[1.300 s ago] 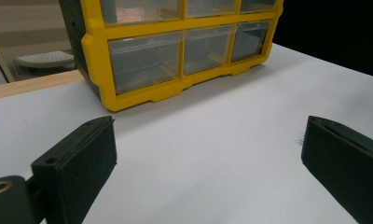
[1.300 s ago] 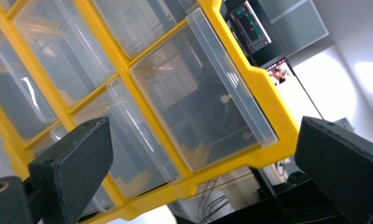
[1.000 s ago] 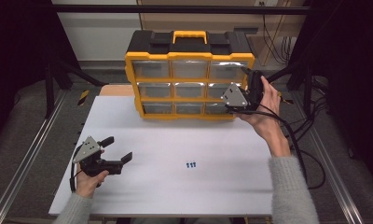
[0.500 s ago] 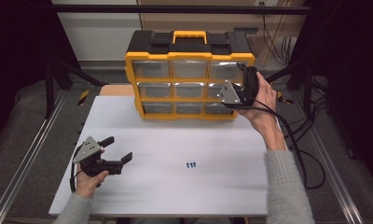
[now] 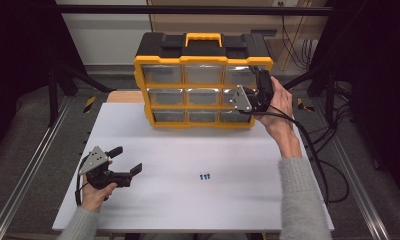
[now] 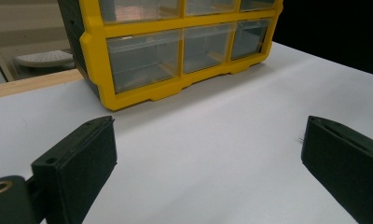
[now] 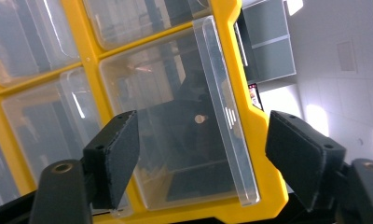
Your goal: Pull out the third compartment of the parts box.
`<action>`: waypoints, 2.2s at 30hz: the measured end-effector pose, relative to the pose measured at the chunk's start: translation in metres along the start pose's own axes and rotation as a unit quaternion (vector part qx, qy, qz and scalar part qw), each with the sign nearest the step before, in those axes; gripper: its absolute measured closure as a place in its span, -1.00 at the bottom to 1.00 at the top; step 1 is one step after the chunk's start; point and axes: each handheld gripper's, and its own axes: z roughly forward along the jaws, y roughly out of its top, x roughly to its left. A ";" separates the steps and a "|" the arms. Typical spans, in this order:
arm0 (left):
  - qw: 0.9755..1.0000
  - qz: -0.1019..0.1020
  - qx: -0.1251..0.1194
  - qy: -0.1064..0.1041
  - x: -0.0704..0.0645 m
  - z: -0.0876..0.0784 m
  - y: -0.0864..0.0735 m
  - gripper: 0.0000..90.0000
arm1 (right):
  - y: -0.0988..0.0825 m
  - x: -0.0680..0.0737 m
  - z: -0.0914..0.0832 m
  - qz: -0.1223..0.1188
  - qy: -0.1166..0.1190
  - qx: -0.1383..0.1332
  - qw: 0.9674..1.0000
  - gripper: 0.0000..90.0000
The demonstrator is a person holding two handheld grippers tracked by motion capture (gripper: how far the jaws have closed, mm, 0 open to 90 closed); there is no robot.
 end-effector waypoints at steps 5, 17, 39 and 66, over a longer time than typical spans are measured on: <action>1.000 0.000 0.001 -0.001 0.000 0.000 0.000 -0.94 | 0.001 0.000 0.005 -0.008 -0.001 0.001 1.000 -0.32; 1.000 0.002 0.001 0.000 0.000 0.001 -0.001 -0.94 | 0.002 0.001 0.012 -0.019 -0.004 0.001 1.000 -0.12; 1.000 0.002 0.004 0.001 0.000 0.001 -0.002 -0.93 | 0.005 -0.001 0.017 -0.019 -0.020 0.000 1.000 0.26; 1.000 0.002 0.004 0.002 0.001 0.001 -0.002 -0.93 | 0.005 -0.001 0.017 -0.063 -0.049 0.000 0.997 0.67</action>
